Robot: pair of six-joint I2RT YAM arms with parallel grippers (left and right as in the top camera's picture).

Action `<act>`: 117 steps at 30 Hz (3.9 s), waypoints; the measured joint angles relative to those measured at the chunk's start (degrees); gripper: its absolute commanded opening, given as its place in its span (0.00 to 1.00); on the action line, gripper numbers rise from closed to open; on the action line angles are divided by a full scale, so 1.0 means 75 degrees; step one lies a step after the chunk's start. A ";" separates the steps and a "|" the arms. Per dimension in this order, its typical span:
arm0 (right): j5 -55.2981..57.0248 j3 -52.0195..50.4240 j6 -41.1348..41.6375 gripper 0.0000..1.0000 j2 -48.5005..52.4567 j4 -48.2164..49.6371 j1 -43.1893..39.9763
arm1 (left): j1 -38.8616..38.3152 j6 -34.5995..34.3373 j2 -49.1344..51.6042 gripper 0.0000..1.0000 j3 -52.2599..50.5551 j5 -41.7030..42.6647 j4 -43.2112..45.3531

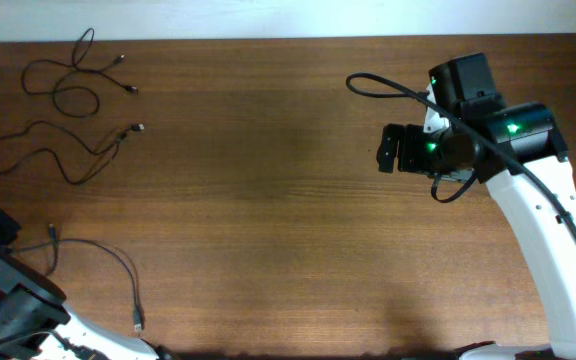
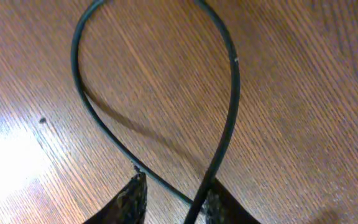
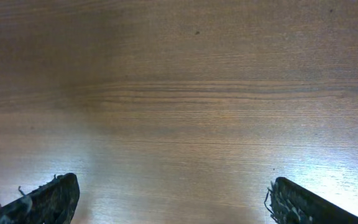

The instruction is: Untangle cables

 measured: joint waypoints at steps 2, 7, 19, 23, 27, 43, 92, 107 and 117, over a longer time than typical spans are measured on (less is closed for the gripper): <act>0.0000 0.0000 0.0003 0.99 0.0000 0.0003 0.0000 | 0.0000 0.0035 0.0000 0.99 0.0000 0.0000 0.0020; 0.0003 0.0000 0.0003 0.99 0.0000 0.0003 0.0000 | 0.0000 0.0052 0.0000 0.99 0.0047 0.0152 -0.0143; 0.0003 0.0000 0.0003 0.99 -0.0003 0.0000 0.0000 | 0.0000 -0.0070 -0.0574 0.99 0.1512 0.3252 -0.0790; -0.0108 0.0000 0.0006 0.99 0.0000 0.0000 0.0000 | 0.0000 -0.1306 -0.1370 0.99 0.1591 0.4153 -0.0781; -0.0286 0.0000 0.0003 0.99 0.0000 0.0000 0.0000 | -0.0015 -0.2430 -0.2154 0.99 0.1609 0.5805 -0.0691; -0.0816 0.0000 0.0003 0.99 -0.0003 -0.0067 0.0000 | -0.3850 -0.3045 -0.2407 0.99 0.1702 0.5415 -0.3089; 0.0968 -0.1355 0.0003 0.99 -0.4835 -0.2192 0.0000 | -0.8754 -0.0979 -0.4013 0.99 0.1603 0.3389 -0.4686; 0.1078 -0.2652 0.0003 0.98 -0.5222 -0.1285 0.0000 | -0.8754 -0.0979 -0.9550 0.99 -0.0871 0.2987 -0.4199; 0.1078 -0.2655 0.0003 0.99 -0.5202 -0.1288 0.0000 | -0.8754 -0.0979 -0.9871 0.99 -0.0877 0.2961 -0.4194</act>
